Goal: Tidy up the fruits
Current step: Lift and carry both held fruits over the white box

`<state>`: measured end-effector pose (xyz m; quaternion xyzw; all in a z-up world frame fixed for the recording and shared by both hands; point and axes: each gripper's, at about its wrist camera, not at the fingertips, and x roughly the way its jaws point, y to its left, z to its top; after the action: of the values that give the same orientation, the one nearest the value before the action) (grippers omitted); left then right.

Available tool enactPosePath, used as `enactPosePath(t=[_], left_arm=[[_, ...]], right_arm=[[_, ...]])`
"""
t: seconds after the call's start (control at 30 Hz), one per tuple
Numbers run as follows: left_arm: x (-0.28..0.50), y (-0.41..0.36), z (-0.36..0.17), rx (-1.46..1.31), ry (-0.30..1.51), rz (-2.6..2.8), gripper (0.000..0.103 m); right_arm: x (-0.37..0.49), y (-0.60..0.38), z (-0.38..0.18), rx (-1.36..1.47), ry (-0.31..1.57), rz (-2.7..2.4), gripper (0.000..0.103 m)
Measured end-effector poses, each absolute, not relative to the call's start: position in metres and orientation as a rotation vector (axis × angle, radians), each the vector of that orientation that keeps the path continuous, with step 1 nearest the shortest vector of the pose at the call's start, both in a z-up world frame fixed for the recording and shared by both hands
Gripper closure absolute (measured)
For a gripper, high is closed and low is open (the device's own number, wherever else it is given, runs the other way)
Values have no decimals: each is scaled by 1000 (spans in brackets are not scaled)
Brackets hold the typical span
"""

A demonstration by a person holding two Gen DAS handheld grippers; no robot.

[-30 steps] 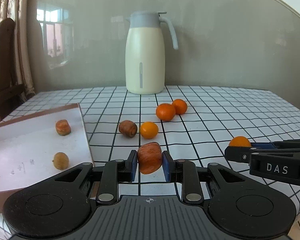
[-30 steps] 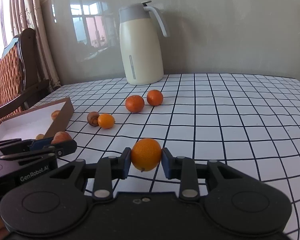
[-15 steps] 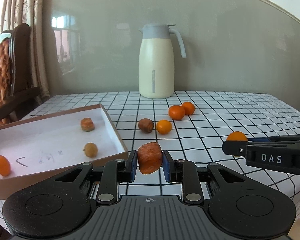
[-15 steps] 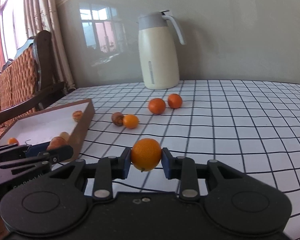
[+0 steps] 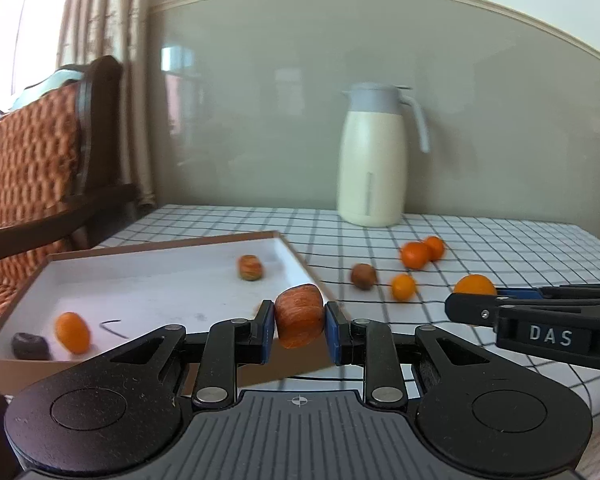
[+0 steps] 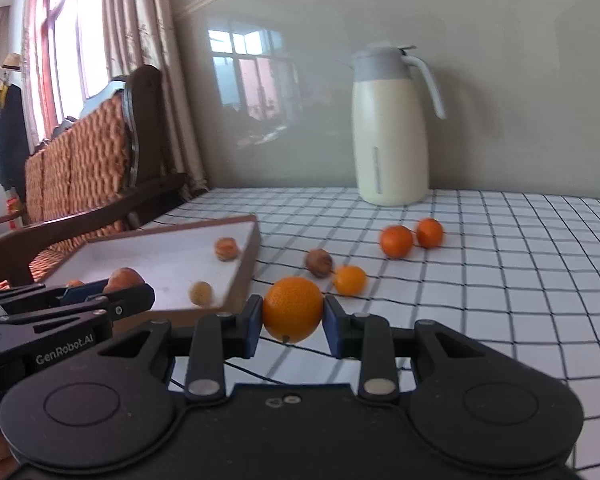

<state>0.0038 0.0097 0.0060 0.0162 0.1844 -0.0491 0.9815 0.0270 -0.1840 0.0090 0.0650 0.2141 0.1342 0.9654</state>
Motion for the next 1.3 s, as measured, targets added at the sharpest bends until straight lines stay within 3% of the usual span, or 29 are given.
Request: enactPosePath(t=[1.3], left_arm=[[13, 149, 19, -109, 283, 235, 76]], right_arm=[[63, -92, 28, 131, 257, 446, 79]])
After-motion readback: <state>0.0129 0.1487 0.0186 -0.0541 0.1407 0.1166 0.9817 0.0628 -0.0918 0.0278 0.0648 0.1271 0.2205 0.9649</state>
